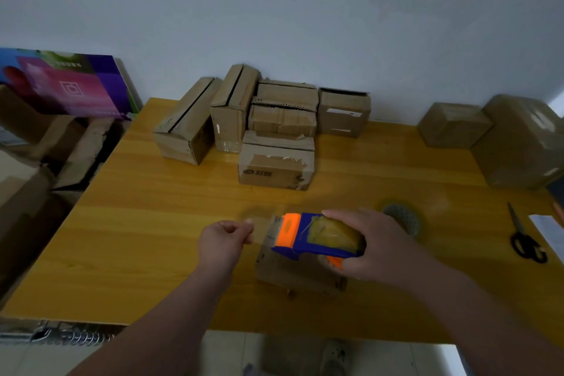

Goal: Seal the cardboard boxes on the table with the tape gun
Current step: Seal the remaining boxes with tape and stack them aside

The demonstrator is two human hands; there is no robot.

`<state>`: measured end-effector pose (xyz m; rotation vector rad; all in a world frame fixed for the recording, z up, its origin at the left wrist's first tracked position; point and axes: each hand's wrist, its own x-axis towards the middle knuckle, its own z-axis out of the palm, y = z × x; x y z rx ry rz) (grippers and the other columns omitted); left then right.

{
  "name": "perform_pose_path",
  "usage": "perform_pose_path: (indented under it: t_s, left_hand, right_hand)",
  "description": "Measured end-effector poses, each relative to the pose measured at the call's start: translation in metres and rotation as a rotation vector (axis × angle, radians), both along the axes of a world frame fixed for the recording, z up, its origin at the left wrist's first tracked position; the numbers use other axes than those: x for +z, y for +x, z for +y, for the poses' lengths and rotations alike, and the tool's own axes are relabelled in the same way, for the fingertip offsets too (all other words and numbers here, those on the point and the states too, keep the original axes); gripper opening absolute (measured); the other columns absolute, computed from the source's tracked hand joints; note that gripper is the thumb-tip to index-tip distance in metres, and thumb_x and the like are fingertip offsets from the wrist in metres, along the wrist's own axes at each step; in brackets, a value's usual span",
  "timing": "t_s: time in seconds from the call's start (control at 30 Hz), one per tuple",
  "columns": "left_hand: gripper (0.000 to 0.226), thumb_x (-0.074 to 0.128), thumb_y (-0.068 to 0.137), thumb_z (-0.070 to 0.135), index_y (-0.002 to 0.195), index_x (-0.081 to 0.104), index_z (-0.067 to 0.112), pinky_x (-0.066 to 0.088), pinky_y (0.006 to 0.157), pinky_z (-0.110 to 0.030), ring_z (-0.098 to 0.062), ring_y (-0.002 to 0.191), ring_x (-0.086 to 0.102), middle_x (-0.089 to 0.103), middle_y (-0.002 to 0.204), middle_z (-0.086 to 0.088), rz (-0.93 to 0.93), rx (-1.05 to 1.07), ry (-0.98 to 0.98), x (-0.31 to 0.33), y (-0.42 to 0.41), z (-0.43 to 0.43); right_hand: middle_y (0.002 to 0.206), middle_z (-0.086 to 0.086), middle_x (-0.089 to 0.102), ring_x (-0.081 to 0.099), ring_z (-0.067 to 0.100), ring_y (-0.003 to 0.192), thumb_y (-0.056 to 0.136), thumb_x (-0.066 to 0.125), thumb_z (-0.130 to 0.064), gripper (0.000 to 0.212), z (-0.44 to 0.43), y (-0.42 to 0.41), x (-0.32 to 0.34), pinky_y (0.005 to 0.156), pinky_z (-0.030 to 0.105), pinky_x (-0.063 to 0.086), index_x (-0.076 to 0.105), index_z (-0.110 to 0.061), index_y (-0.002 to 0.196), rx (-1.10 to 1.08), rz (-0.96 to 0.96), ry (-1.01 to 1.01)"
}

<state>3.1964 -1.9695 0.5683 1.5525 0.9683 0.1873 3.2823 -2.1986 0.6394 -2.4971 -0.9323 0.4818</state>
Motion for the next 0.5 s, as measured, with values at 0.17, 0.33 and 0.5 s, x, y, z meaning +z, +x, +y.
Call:
perform_pose_path:
  t_s: [0.17, 0.33, 0.5]
  left_hand:
    - [0.031, 0.065, 0.090, 0.027, 0.061, 0.064, 0.017, 0.042, 0.060, -0.027, -0.013, 0.063, 0.058, 0.064, 0.064, 0.003, 0.060, -0.067, 0.146, -0.019, 0.001, -0.001]
    - [0.031, 0.061, 0.093, 0.023, 0.063, 0.061, 0.014, 0.027, 0.052, -0.030, -0.017, 0.061, 0.054, 0.063, 0.064, -0.006, 0.114, -0.351, 0.454, -0.031, 0.005, -0.005]
    - [0.027, 0.054, 0.096, 0.030, 0.082, 0.065, 0.011, 0.031, 0.062, -0.029, -0.030, 0.089, 0.062, 0.066, 0.081, -0.011, 0.281, -0.570, 0.555, -0.040, 0.008, 0.001]
  right_hand:
    - [0.125, -0.008, 0.041, 0.044, 0.010, 0.116, 0.072, 0.072, -0.060, 0.082, 0.006, -0.001, -0.007, 0.086, 0.030, 0.050, 0.027, -0.053, 0.140, 0.003, -0.021, -0.063]
    - [0.108, -0.010, 0.040, 0.043, 0.004, 0.097, 0.076, 0.074, -0.052, 0.079, 0.006, -0.005, -0.005, 0.070, 0.012, 0.043, 0.030, -0.048, 0.142, 0.014, -0.083, -0.058]
    - [0.105, -0.009, 0.038, 0.041, 0.003, 0.094, 0.077, 0.073, -0.051, 0.078, 0.008, -0.007, -0.002, 0.069, 0.013, 0.040, 0.031, -0.048, 0.142, 0.004, -0.077, -0.050]
